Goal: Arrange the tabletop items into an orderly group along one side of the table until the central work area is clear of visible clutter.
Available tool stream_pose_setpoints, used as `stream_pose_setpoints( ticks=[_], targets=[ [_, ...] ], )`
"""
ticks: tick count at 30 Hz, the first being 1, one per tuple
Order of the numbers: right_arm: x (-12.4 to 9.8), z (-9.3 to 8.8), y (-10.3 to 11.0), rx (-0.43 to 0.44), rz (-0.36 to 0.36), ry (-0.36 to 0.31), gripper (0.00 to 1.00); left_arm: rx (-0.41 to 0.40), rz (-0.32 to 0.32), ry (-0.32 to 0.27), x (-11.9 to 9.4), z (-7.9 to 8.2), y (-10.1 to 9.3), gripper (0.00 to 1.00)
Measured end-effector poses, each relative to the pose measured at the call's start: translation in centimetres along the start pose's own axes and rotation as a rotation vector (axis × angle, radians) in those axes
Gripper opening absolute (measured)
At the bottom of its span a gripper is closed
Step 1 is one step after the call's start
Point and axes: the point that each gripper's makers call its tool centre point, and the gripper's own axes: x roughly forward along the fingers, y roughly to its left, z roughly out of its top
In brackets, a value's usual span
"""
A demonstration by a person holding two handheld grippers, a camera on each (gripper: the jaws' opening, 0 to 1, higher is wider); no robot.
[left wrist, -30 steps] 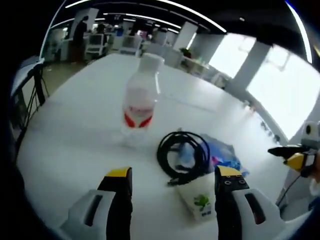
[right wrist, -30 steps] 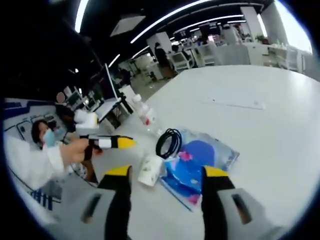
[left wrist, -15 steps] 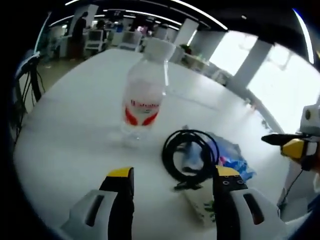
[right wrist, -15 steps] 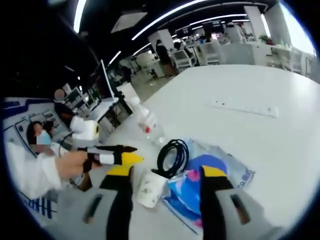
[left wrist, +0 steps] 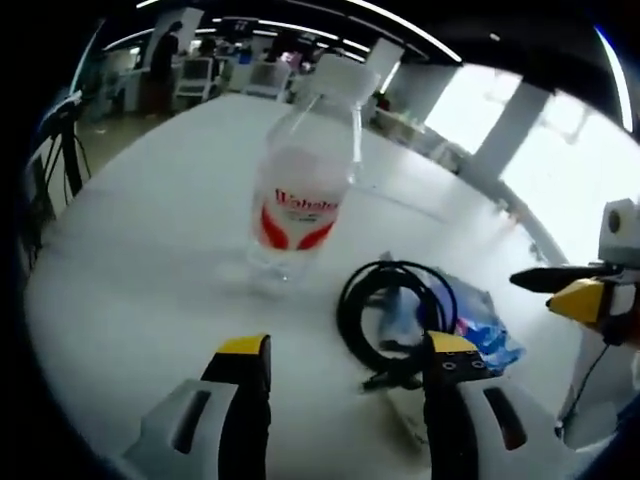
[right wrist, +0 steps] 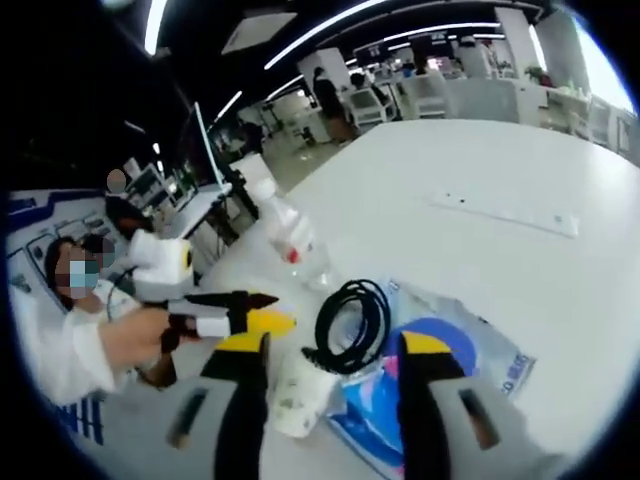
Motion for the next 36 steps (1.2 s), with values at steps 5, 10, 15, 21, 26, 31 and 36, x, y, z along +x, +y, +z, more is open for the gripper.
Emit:
stream_pose_setpoints(
  ticks=[5,10,15,21,26,31,36],
  targets=[
    [1.4,-0.6,0.0,-0.012,-0.007,0.033,0.49,-0.007,-0.01,0.015,0.5,-0.8,0.0,0.55],
    [2.1,-1.0,-0.2,-0.021,-0.011,0.058,0.48,-0.027,-0.001,0.013,0.9,-1.3,0.4,0.54],
    [2.7,-1.0,-0.1,-0.032,-0.003,0.07,0.47,-0.036,-0.004,0.013,1.3,-1.6,0.4,0.54],
    [3.6,-1.5,-0.5,-0.039,-0.011,0.089,0.45,-0.047,-0.016,0.012,2.0,-1.4,0.2,0.51],
    [4.2,-2.0,-1.3,-0.037,-0.038,0.11,0.43,-0.047,-0.027,0.014,3.0,-1.1,-0.5,0.48],
    [4.9,-2.1,-2.0,-0.033,-0.059,0.115,0.4,-0.051,-0.043,0.019,3.6,-1.2,-1.0,0.43],
    [5.7,-2.3,-3.1,-0.059,-0.108,0.117,0.34,-0.082,-0.038,0.009,3.9,-1.0,-0.8,0.39]
  ],
)
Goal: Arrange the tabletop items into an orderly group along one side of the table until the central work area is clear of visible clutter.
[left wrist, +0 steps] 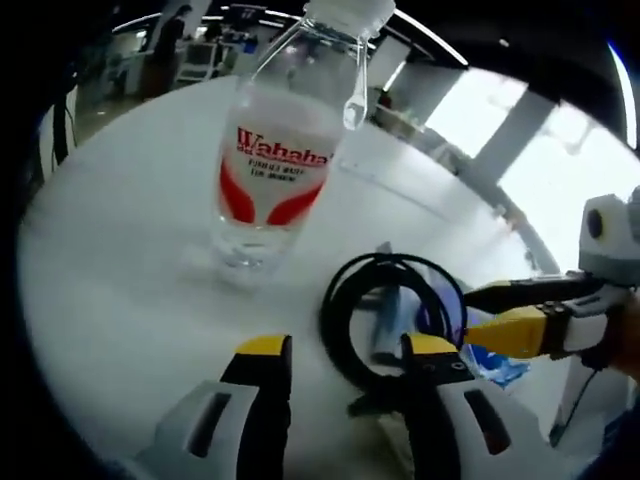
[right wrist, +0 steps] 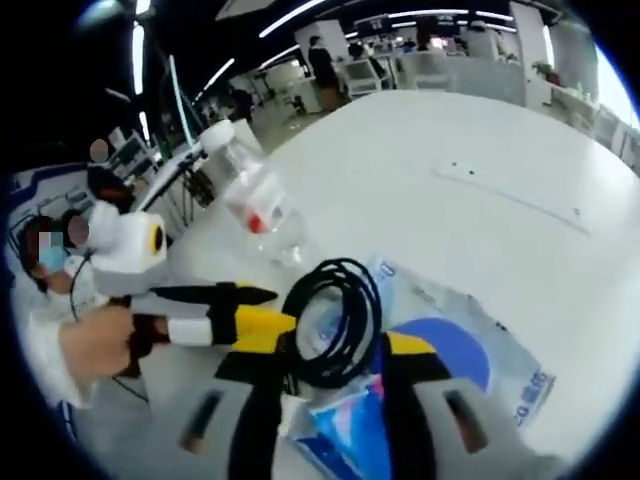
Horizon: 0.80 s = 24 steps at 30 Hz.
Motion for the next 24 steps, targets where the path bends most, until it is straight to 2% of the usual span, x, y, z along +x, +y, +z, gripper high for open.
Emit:
stream_pose_setpoints(
  ticks=[4,7,8,10,11,12,14,15,18,24],
  targets=[
    [0.9,-0.7,-0.4,-0.004,-0.016,0.023,0.28,-0.007,0.002,0.001,0.2,0.0,0.2,0.33],
    [1.0,-0.7,-0.4,-0.011,-0.029,0.016,0.25,-0.027,0.001,-0.003,0.2,-0.1,0.3,0.27],
    [1.0,-0.6,-0.4,-0.013,-0.032,0.01,0.21,-0.034,0.001,0.0,0.3,-0.2,0.3,0.24],
    [1.2,-0.4,0.1,-0.043,0.0,-0.01,0.07,-0.048,-0.008,0.014,0.5,-0.6,0.3,0.16],
    [1.2,-0.5,-0.1,-0.043,-0.017,-0.011,0.03,-0.057,-0.009,0.017,0.6,-0.7,0.2,0.14],
    [1.2,-0.6,-0.3,-0.049,-0.027,-0.006,0.04,-0.055,0.003,-0.003,0.6,-0.5,0.5,0.12],
    [1.3,-0.8,-0.6,-0.036,-0.039,-0.005,0.03,-0.085,0.017,0.007,0.7,-0.7,0.9,0.07],
    [1.4,-0.8,-0.7,-0.01,-0.041,-0.01,0.03,-0.098,0.003,0.005,0.7,-0.6,0.8,0.07],
    [1.3,-0.3,-0.6,0.027,-0.046,-0.037,0.01,-0.193,0.002,-0.004,0.5,-0.3,0.8,0.06],
    [0.8,0.9,0.4,0.019,-0.037,-0.078,0.0,-0.194,-0.005,-0.037,-0.9,0.7,0.8,0.03]
  ],
)
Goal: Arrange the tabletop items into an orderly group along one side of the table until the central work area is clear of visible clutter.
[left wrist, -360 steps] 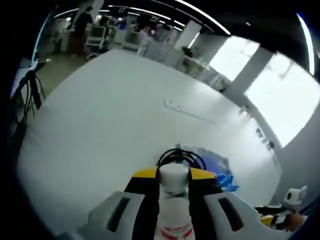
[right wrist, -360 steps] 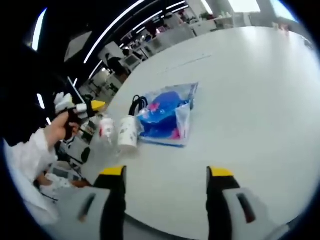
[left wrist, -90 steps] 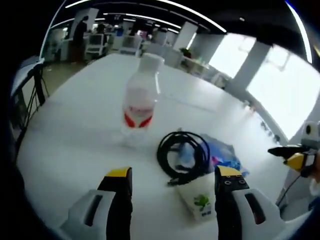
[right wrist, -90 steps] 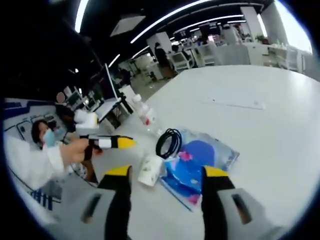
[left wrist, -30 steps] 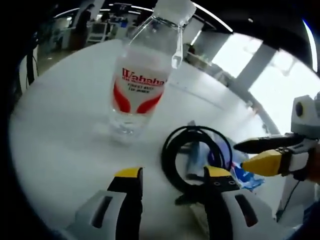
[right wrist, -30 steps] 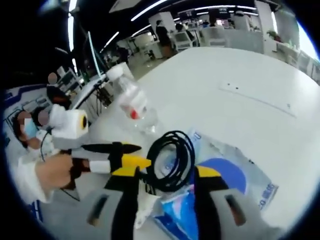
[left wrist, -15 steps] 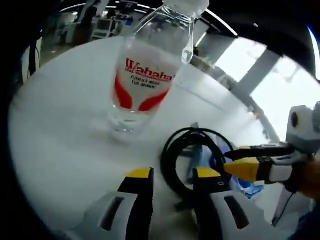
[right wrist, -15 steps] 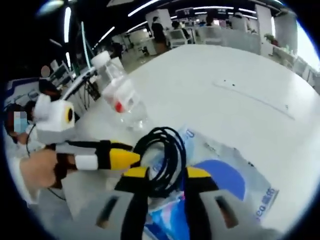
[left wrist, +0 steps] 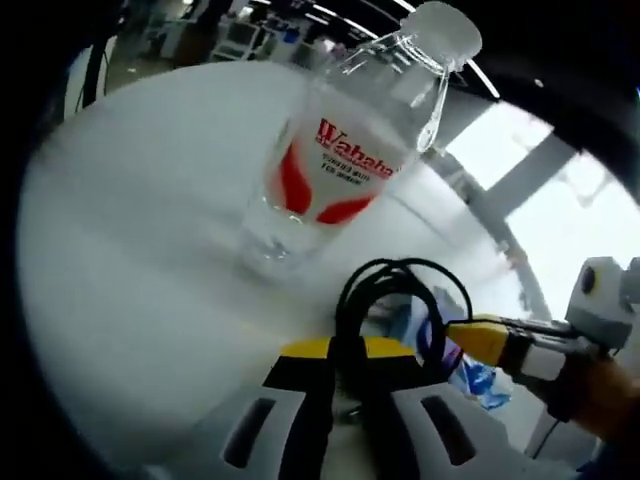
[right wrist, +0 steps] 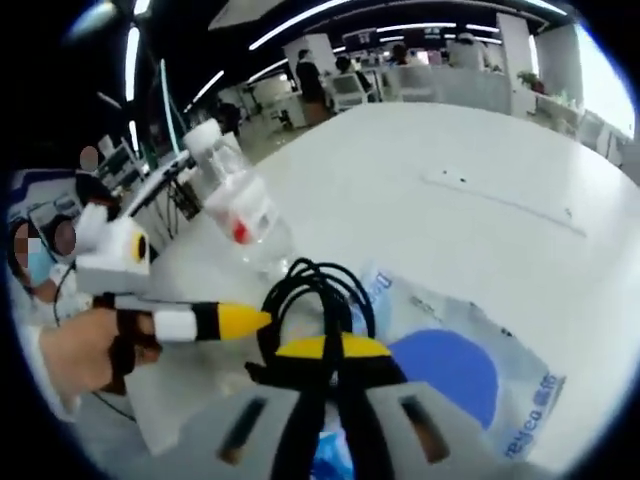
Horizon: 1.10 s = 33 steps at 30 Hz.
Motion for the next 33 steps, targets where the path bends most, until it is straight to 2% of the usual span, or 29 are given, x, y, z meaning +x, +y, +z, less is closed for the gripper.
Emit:
stream_pose_setpoints(
  ticks=[4,15,26,33],
  targets=[
    [-0.5,0.8,0.5,0.001,0.004,-0.025,0.0,-0.013,-0.008,-0.035,-1.0,1.1,-0.4,0.02],
    [-3.6,3.3,2.2,0.021,0.021,-0.117,0.0,0.005,-0.046,-0.112,-4.1,3.6,-3.2,0.0],
    [-7.1,5.5,3.1,0.025,0.039,-0.199,0.0,0.056,-0.05,-0.175,-7.1,5.1,-6.3,0.0],
    [-9.3,6.5,2.9,0.025,0.04,-0.242,0.0,0.073,-0.062,-0.199,-8.3,5.4,-8.4,0.0]
  ],
)
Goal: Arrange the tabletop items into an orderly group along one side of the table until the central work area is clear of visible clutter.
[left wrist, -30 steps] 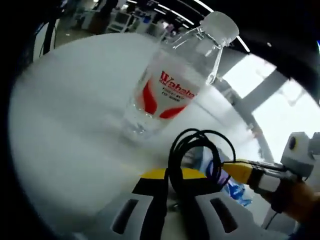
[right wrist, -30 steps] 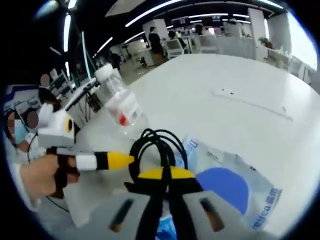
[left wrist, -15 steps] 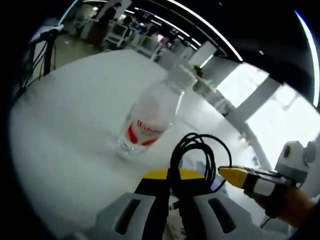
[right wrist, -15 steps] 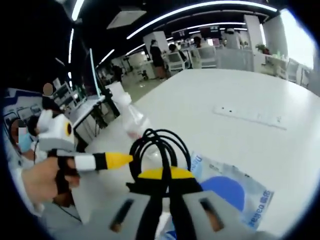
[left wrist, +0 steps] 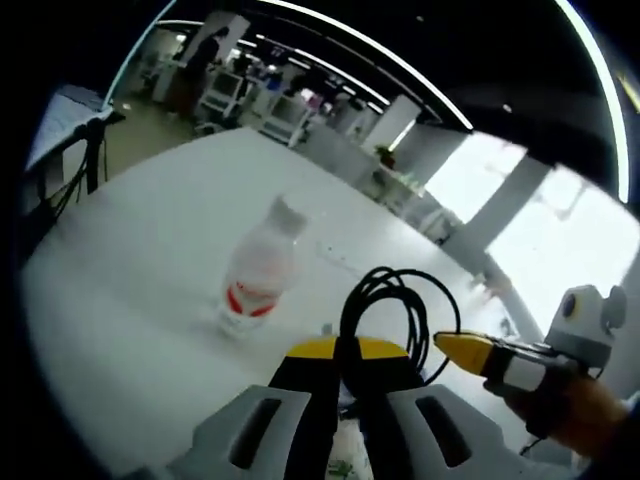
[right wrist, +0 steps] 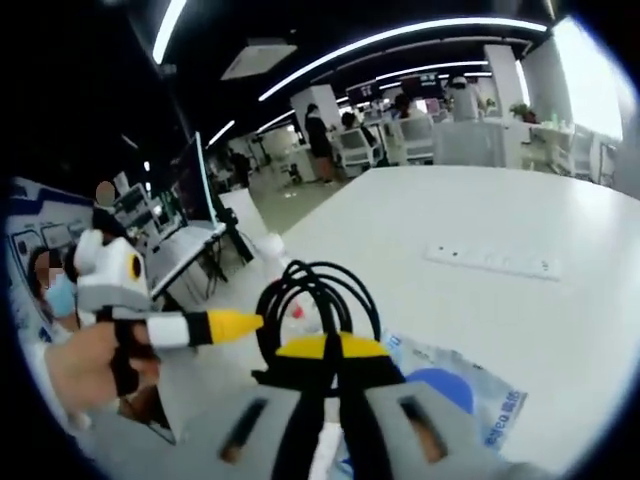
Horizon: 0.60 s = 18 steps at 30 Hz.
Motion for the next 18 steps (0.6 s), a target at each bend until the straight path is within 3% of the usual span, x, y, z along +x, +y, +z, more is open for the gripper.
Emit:
stream_pose_setpoints(
  ticks=[13,18],
  targets=[
    [-3.3,0.7,-1.5,0.006,-0.008,-0.034,0.0,0.029,-0.027,0.008,-0.5,-0.8,-3.5,0.0],
    [-4.7,1.5,-2.1,0.024,-0.011,-0.063,0.0,0.117,-0.037,-0.002,-0.7,-0.2,-5.6,0.0]
  ],
)
